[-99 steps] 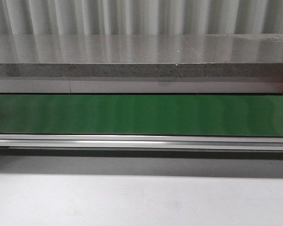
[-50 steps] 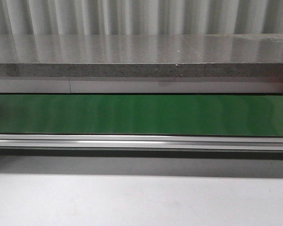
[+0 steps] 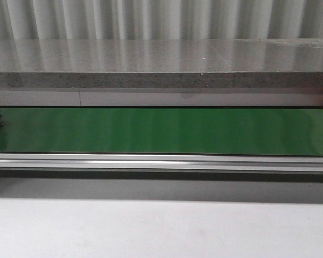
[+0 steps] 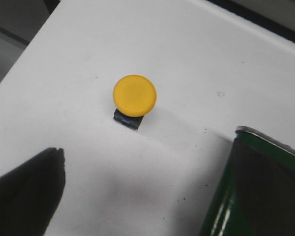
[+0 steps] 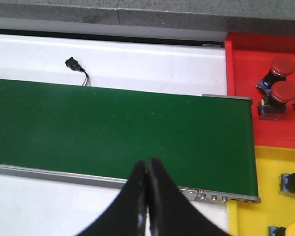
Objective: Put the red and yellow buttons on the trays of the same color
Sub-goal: 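Set the red button on the belt's near end and open the left gripper, then close the left gripper around the yellow push-button on the table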
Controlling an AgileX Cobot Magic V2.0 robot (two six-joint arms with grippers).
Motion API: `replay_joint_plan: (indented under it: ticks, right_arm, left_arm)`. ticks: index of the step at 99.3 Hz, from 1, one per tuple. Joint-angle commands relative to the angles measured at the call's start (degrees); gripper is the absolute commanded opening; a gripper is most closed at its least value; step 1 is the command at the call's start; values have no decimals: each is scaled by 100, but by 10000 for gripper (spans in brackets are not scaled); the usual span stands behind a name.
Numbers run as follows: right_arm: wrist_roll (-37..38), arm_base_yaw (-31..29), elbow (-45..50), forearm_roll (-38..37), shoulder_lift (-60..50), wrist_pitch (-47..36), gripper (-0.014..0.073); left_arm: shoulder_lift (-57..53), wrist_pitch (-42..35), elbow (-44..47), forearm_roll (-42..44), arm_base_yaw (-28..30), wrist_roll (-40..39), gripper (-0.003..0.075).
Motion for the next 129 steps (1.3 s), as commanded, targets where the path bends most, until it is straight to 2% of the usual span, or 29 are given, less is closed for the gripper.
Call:
replay_joint_plan:
  ticks: [1, 9, 42, 64, 71, 78, 90, 99, 129]
  right_arm:
    - [-58, -3, -127, 70, -37, -325, -124]
    - [-58, -3, -127, 70, -37, -325, -124]
    - [-58, -3, -127, 70, -37, -325, -124]
    - [-58, -3, -127, 70, -37, -325, -124]
    - [-58, -3, -127, 70, -37, -325, -124]
    - [-58, -3, -127, 70, -37, -325, -124]
    - [-58, -3, -127, 70, -37, -325, -124]
    - [-58, -3, -127, 70, -37, -325, -124]
    - [-58, -3, -127, 70, -37, -325, -124]
  left_arm:
    - [64, -478, -186, -38, 48, 3, 639]
    - [331, -673, -236, -28, 48, 3, 639]
    - [1614, -661, -1330, -28, 48, 3, 639]
    - [1972, -661, -1622, -28, 48, -8, 622]
    - [1984, -648, -1622, -28, 48, -8, 555]
    - [1984, -620, -1622, -28, 48, -8, 433]
    - [1958, -492, -1626, -28, 48, -8, 150]
    - [1830, -426, -1626, -28, 48, -8, -22]
    - [520, -3, -1626, -38, -53, -8, -19]
